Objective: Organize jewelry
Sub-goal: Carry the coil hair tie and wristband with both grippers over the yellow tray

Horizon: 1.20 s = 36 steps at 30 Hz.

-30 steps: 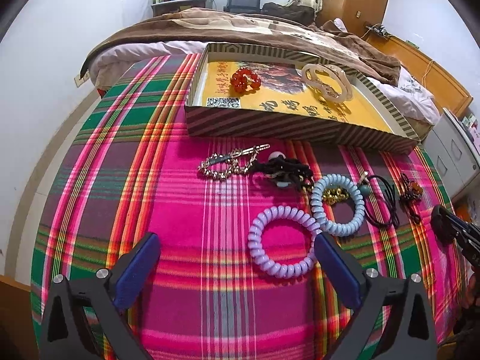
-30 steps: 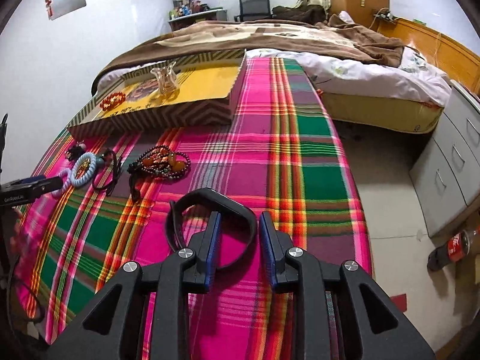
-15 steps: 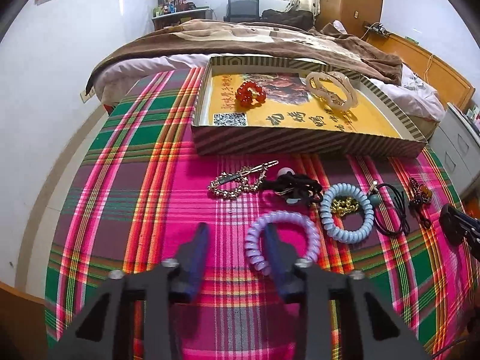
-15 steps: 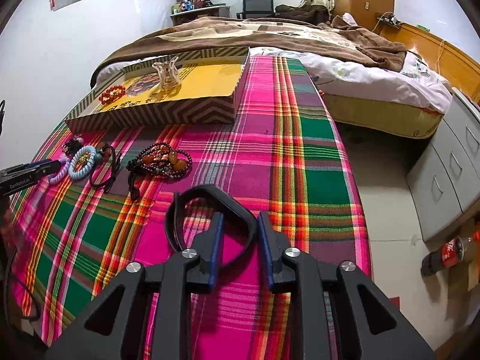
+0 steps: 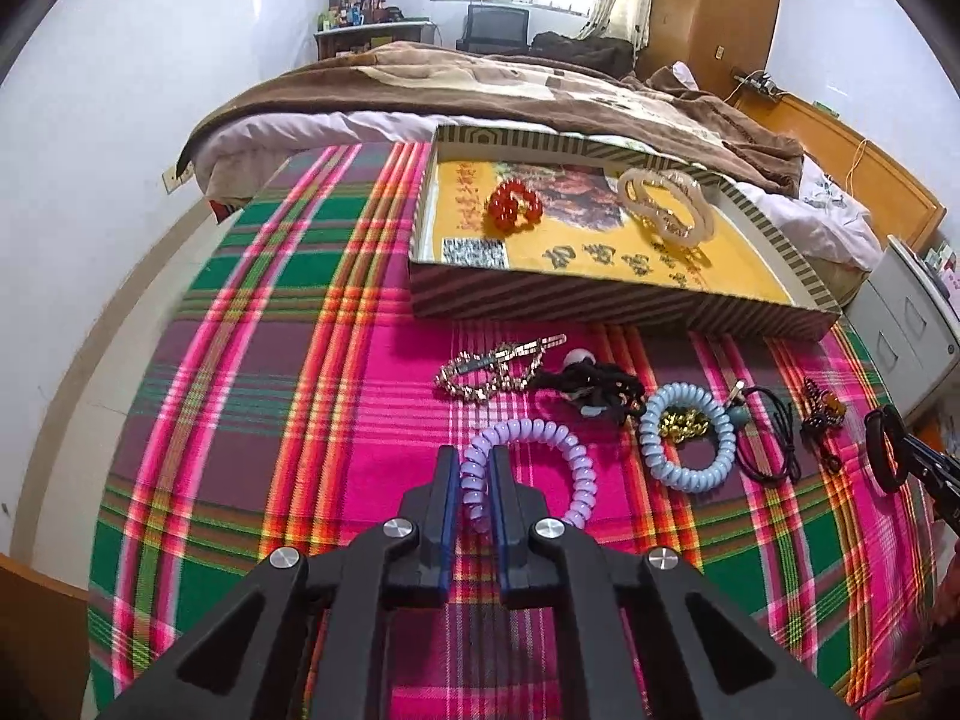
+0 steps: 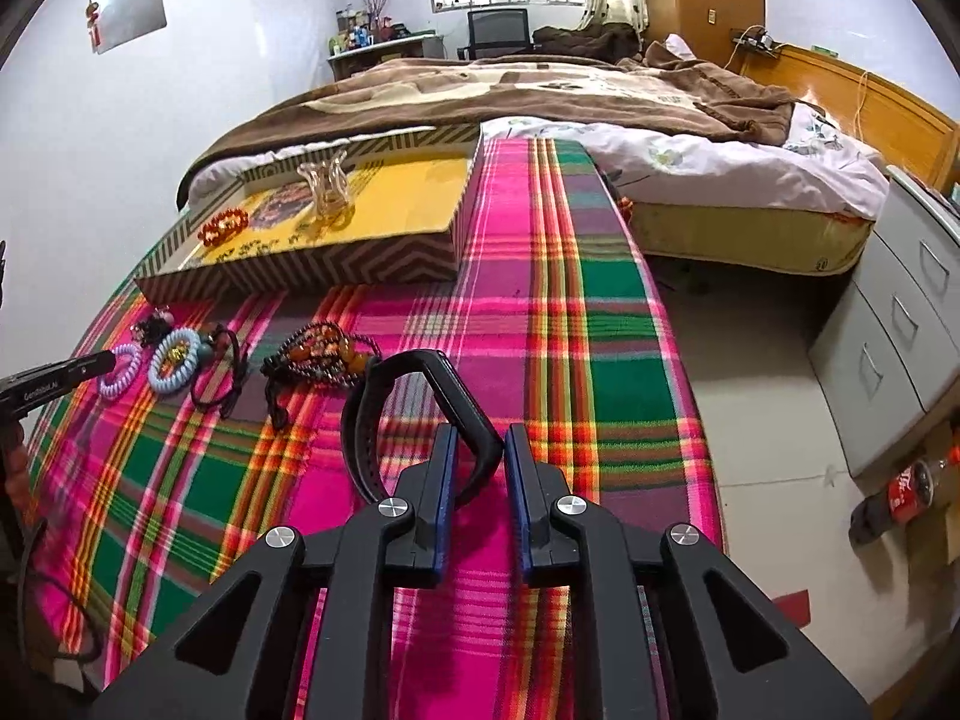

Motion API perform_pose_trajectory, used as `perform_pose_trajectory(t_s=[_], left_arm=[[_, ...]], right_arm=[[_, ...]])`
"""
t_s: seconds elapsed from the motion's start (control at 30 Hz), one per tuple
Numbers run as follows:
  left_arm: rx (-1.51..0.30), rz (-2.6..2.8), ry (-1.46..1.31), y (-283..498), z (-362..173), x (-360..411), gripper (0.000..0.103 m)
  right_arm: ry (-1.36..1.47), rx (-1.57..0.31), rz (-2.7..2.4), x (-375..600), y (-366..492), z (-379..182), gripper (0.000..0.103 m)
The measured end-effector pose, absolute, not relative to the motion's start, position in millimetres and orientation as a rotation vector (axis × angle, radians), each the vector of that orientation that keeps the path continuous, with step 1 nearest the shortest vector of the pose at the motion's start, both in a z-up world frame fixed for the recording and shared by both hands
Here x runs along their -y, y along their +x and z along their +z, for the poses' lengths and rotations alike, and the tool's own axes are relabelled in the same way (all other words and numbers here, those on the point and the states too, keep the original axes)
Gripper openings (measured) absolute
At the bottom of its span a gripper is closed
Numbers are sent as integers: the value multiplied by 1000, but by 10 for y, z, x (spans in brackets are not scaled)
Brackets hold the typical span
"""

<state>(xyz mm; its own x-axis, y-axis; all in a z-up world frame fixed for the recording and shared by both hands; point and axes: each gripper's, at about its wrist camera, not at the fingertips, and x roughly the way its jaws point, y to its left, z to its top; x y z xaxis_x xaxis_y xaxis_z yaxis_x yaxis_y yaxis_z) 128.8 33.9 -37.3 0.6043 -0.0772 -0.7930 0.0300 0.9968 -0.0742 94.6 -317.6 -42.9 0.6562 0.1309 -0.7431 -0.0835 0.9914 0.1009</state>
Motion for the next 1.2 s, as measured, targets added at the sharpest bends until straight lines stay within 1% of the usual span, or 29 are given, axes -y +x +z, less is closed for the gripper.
perform_pose_trajectory(t_s=[0.33, 0.5, 0.73, 0.9, 1.2], left_arm=[[-842, -91, -50, 1321, 28, -314, 9], [-810, -127, -63, 1532, 226, -242, 9], [-787, -177, -73, 1974, 402, -86, 9], [-796, -203, -69, 2385, 385, 49, 9], [-869, -197, -67, 3063, 87, 228, 10]], right_arm=[[69, -768, 120, 3148, 1020, -104, 16], [63, -730, 128, 3080, 1219, 96, 16], [58, -726, 125, 2986, 1651, 194, 16], [65, -754, 108, 2951, 2078, 150, 16], [49, -825, 81, 2870, 2801, -97, 16]])
